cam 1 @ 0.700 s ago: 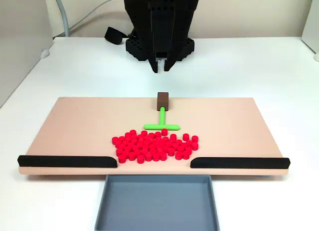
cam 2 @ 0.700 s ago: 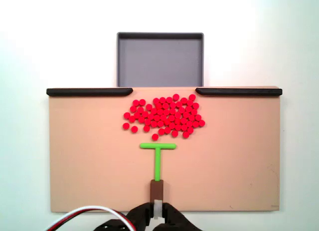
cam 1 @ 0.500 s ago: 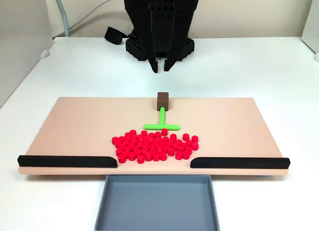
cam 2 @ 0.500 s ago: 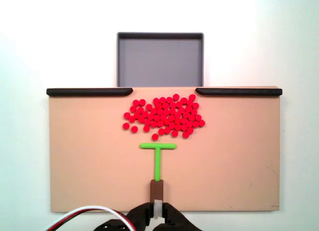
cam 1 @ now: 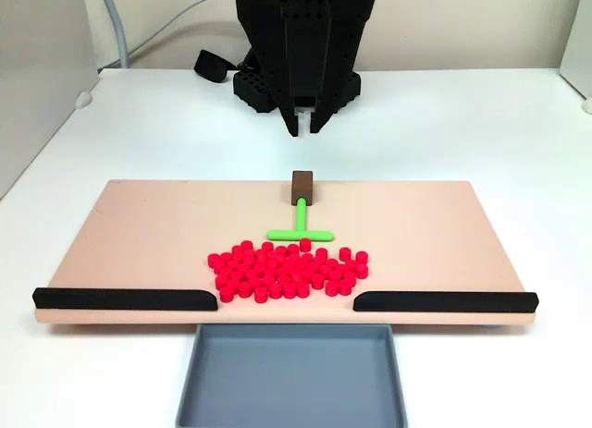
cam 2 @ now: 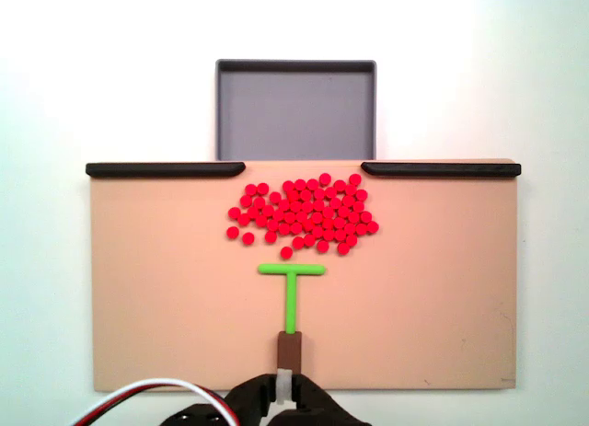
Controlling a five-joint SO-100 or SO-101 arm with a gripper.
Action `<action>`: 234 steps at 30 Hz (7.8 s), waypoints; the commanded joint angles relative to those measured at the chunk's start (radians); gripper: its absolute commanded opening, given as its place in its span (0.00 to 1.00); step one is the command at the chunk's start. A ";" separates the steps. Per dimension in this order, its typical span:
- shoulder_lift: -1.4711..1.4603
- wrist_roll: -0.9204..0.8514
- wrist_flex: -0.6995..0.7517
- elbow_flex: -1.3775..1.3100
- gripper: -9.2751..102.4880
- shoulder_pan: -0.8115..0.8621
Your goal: Grasp a green tool by the dark brown handle.
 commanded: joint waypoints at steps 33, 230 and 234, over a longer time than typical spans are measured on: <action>0.021 -0.012 0.003 -0.006 0.08 -0.006; -0.018 -0.152 0.018 -0.091 0.08 0.081; 0.012 -0.132 0.018 -0.078 0.08 0.078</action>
